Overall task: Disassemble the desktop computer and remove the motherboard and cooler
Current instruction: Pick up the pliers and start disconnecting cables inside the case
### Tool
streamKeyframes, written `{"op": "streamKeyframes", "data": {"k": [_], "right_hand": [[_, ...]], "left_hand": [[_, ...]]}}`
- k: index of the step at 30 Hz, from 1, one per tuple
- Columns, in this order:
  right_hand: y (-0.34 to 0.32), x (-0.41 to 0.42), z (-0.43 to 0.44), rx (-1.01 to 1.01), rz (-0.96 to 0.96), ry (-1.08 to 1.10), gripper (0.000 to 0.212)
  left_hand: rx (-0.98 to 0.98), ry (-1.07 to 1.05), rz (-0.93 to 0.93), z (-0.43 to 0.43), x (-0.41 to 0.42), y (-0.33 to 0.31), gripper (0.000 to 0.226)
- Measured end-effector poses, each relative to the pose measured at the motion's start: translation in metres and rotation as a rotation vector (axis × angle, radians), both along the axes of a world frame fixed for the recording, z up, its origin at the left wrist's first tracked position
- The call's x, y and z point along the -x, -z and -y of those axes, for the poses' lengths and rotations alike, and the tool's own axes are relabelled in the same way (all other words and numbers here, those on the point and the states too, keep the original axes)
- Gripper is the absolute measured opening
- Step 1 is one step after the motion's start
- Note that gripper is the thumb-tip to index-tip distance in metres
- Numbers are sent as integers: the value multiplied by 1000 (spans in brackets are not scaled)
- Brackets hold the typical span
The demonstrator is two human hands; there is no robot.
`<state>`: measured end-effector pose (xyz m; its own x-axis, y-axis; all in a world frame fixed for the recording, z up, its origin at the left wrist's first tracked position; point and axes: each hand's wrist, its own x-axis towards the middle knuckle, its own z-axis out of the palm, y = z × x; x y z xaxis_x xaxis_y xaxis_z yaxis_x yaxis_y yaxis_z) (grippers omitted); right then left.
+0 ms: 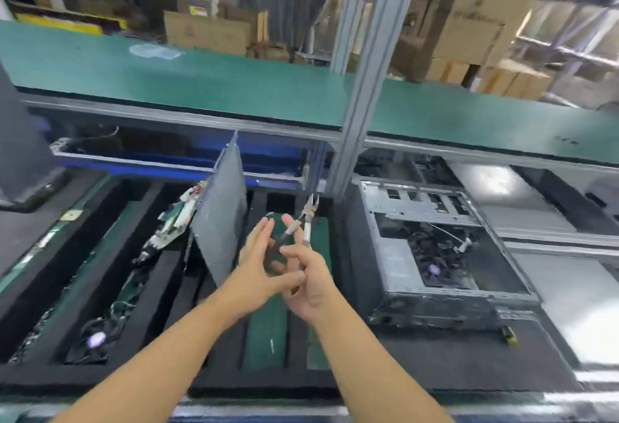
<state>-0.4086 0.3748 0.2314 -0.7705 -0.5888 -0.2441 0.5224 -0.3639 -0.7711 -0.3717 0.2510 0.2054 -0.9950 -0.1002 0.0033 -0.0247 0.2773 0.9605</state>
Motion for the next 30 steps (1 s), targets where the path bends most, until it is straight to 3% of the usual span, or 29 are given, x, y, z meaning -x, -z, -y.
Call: {"op": "streamKeyframes", "data": {"k": [4,8,11,17,20,23,30], "right_hand": [[-6,44,-107,95,3,148,54],[-5,82,-204,138,48,292,58],[1,104,-267,99,115,418,57],[13,145,-350,-75,278,515,41],[17,166,-365,-215,330,463,34],[28,181,-366,-341,394,352,11],[69,202,-362,-440,435,302,21]], "left_hand": [[-77,26,-84,-83,56,-17,84],[29,63,-125,-162,111,-24,42],[88,160,-110,-218,147,-21,28],[355,272,-113,-298,203,-1,24],[470,260,-125,-319,232,12,26],[525,237,-121,-334,258,22,34],[655,415,-103,-353,304,43,32]]}}
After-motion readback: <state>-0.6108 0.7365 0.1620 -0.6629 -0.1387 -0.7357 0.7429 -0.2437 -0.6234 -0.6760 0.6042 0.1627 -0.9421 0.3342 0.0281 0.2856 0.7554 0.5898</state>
